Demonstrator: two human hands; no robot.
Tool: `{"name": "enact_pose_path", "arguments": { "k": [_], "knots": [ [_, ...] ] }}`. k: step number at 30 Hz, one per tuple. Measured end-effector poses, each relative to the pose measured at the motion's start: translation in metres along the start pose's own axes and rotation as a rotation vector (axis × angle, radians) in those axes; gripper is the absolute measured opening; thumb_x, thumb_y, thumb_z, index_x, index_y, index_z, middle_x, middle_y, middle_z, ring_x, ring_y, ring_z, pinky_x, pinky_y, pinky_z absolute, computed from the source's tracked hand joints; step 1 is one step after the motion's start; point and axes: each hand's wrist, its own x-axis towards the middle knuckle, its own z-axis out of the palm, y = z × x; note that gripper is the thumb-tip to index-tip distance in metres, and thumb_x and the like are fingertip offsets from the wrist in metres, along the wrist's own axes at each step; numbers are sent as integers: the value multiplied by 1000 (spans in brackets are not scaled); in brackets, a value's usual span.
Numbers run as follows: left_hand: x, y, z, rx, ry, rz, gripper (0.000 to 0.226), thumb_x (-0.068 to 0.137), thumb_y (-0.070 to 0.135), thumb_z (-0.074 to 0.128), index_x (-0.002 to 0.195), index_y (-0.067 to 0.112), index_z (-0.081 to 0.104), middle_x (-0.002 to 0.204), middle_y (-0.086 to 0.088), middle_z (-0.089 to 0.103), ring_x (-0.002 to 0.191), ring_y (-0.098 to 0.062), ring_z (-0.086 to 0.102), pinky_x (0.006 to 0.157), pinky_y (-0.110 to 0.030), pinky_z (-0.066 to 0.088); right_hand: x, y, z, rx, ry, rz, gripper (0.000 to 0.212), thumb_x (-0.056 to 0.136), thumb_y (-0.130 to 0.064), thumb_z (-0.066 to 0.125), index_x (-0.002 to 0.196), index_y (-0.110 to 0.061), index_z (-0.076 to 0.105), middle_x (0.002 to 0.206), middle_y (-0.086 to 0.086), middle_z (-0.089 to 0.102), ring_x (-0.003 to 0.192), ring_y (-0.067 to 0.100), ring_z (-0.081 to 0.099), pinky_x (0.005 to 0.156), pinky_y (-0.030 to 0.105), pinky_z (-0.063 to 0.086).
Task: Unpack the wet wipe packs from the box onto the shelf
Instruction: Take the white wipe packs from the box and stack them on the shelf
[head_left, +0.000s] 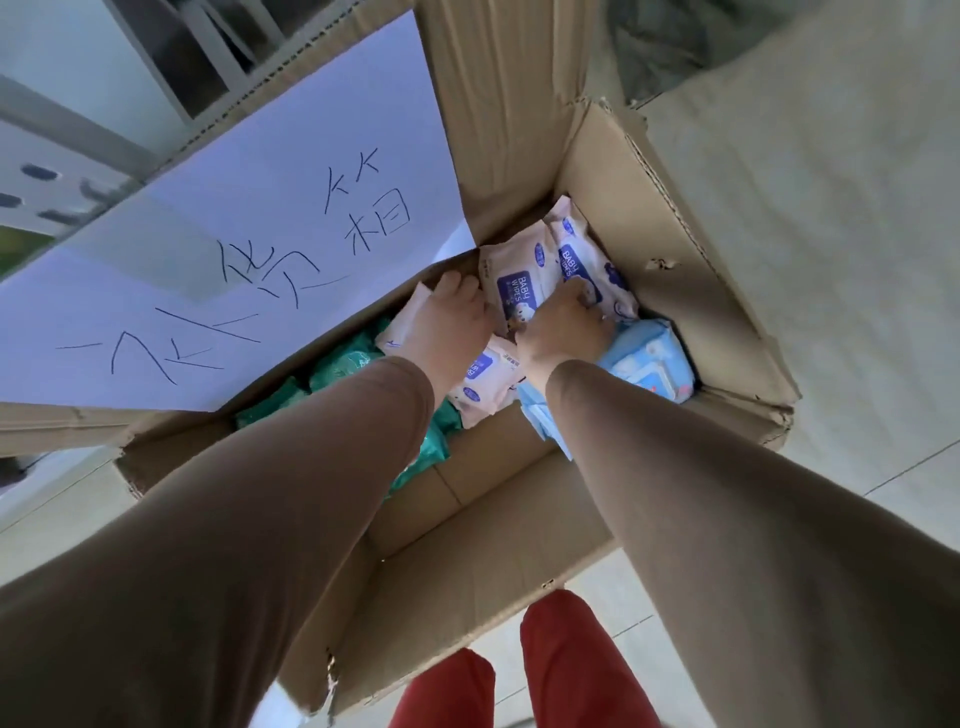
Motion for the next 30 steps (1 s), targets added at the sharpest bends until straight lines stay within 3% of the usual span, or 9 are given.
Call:
{"name": "enact_pose_path", "arguments": {
  "k": [7,11,15,17,22,25,26,28,30],
  "knots": [
    [-28,5,-5,-27,32,-56,50,90,24,58,139,21,46,138,-10,51,133,-34,39,111,-48,27,3,-5,-11,-4,-129,-63,48,87,-42,63,129,-22,53,136,12,55,128,34,49,106,47,39],
    [-54,0,-19,-50,109,-11,47,90,19,60,135,26,48,121,1,63,124,-27,48,103,-40,32,-4,-3,-26,204,-179,-137,25,88,-28,62,113,-24,56,119,4,65,117,30,58,101,47,43],
    [-97,-10,-37,-139,166,-52,50,83,15,66,129,28,50,114,3,65,117,-25,50,97,-38,37,-25,1,-68,523,-197,-148,24,87,-9,57,83,-28,44,80,-5,55,86,23,56,70,26,46],
    [-127,-19,-46,-222,182,-111,53,78,19,73,125,30,51,114,4,64,112,-24,53,95,-38,37,-46,4,-95,659,-197,-126,24,84,1,56,91,-20,49,74,-4,49,75,18,51,57,18,37],
    [-239,-38,-68,-451,206,-296,43,88,38,65,128,32,49,111,5,64,110,-24,55,91,-38,37,-138,9,-166,824,-284,-70,39,85,0,63,112,-18,42,77,-6,55,67,9,52,60,21,40],
    [-330,-55,-82,-608,163,-397,39,90,51,57,121,30,50,113,4,63,111,-23,56,89,-38,41,-215,-5,-204,852,-345,-103,11,82,-4,63,84,-10,54,49,-13,53,45,1,48,43,13,33],
    [-363,-61,-85,-662,161,-425,38,89,54,56,117,29,51,111,3,62,109,-23,56,87,-38,41,-244,-12,-215,874,-355,-113,19,84,-1,62,71,-12,53,42,-14,50,42,0,46,42,14,32],
    [-434,-75,-88,-740,198,-481,38,89,58,54,111,27,52,107,2,63,104,-25,58,80,-36,40,-306,-31,-232,964,-376,-118,31,90,3,61,68,-18,55,49,-15,55,52,0,48,47,15,36],
    [-506,-91,-85,-785,231,-539,37,88,56,58,110,27,53,104,2,64,100,-25,60,74,-35,39,-371,-54,-246,1068,-440,-98,20,91,-4,65,79,-18,63,75,-1,65,69,11,59,60,20,43]
  ]
}}
